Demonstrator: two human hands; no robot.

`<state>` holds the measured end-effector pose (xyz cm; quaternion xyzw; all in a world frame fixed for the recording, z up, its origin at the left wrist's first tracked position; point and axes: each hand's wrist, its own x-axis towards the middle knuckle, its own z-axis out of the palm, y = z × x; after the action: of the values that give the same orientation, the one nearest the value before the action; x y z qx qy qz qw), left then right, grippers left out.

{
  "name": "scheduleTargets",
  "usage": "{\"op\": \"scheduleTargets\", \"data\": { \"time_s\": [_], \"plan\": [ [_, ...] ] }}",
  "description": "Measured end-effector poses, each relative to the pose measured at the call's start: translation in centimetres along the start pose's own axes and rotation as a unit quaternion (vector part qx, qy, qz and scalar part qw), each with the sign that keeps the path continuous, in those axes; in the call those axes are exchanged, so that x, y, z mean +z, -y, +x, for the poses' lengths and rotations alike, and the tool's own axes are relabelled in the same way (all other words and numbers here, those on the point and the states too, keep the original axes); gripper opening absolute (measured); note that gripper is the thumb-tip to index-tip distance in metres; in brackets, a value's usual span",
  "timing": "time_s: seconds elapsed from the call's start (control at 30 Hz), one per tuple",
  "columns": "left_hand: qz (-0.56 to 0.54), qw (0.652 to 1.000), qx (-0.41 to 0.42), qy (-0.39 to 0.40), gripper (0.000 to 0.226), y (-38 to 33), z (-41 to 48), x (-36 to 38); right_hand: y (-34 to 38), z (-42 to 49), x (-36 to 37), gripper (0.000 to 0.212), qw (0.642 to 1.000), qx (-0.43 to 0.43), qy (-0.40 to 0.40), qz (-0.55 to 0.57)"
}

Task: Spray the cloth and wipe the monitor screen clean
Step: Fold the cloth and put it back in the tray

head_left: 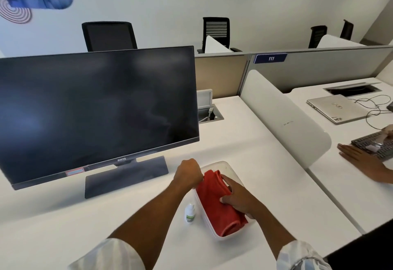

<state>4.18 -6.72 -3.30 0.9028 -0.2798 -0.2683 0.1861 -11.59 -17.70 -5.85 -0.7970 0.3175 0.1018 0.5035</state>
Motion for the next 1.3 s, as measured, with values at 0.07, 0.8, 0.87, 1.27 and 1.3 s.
{"op": "scheduleTargets", "data": {
  "time_s": [0.07, 0.8, 0.87, 1.27, 1.3],
  "plan": [
    [0.015, 1.0, 0.002, -0.001, 0.014, 0.1, 0.1, 0.3, -0.1, 0.3, 0.4, 0.077, 1.0, 0.011, -0.003, -0.002],
    [-0.02, 0.996, 0.077, 0.033, 0.019, 1.4, 0.6, 0.5, 2.5, 1.7, 2.5, 0.062, 0.97, 0.034, -0.147, -0.192],
    [-0.066, 0.994, 0.088, 0.013, 0.019, 1.7, 0.4, -0.1, 4.0, 0.9, 2.5, 0.056, 0.965, -0.023, -0.193, -0.174],
    [-0.226, 0.969, 0.1, -0.02, 0.032, 5.9, -3.3, -1.1, 6.5, -3.4, 4.8, 0.04, 0.975, -0.162, 0.005, -0.153],
    [-0.232, 0.967, 0.102, -0.019, 0.033, 6.3, -3.6, -0.9, 6.4, -3.4, 5.3, 0.037, 0.973, -0.168, -0.006, -0.161]
  ]
}}
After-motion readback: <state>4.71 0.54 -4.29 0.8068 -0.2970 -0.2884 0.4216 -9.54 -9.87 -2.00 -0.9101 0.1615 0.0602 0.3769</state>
